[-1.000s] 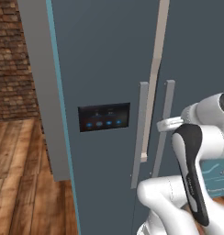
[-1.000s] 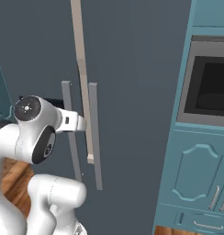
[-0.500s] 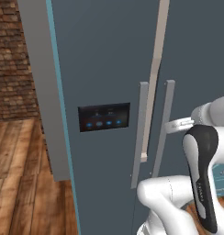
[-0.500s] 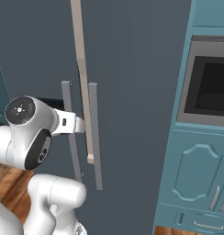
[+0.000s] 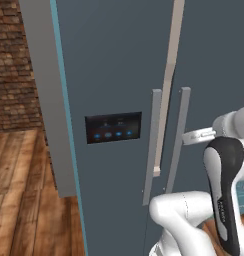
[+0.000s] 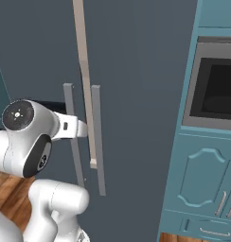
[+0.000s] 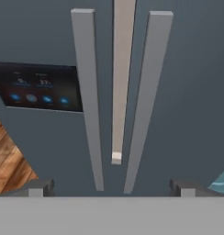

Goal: Retrieve the peach and pear from the fridge and place them into the bowl on the dining table.

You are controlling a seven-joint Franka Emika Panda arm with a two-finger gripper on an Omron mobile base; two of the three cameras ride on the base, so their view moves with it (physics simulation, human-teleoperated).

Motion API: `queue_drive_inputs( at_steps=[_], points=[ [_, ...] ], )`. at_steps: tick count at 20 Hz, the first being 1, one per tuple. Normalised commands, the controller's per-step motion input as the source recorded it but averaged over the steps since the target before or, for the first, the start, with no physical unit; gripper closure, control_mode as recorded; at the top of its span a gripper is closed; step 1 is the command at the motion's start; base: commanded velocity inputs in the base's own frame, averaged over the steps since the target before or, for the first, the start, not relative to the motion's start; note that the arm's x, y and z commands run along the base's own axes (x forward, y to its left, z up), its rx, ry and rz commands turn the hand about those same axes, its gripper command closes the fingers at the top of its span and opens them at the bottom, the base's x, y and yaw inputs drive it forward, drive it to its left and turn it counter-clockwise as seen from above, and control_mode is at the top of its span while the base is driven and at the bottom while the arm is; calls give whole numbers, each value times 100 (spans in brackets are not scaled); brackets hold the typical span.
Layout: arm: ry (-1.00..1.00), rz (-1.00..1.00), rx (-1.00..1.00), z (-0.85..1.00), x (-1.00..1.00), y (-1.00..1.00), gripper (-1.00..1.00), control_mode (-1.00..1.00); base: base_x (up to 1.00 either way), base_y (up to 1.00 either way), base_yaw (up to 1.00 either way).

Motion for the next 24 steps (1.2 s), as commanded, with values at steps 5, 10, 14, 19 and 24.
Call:
queue_drive_inputs(
  at_steps=[5,10,14,19,24],
  points=[
    [0,0,0,0,0,0,-100,100,-57,-13,-2],
    [0,0,0,0,0,0,-100,100,-60,-6,-2],
    [0,0,0,0,0,0,-100,100,-46,0,0],
    [0,0,0,0,0,0,-100,100,-44,0,0],
    [0,0,0,0,0,0,-100,100,-29,0,0]
  ],
)
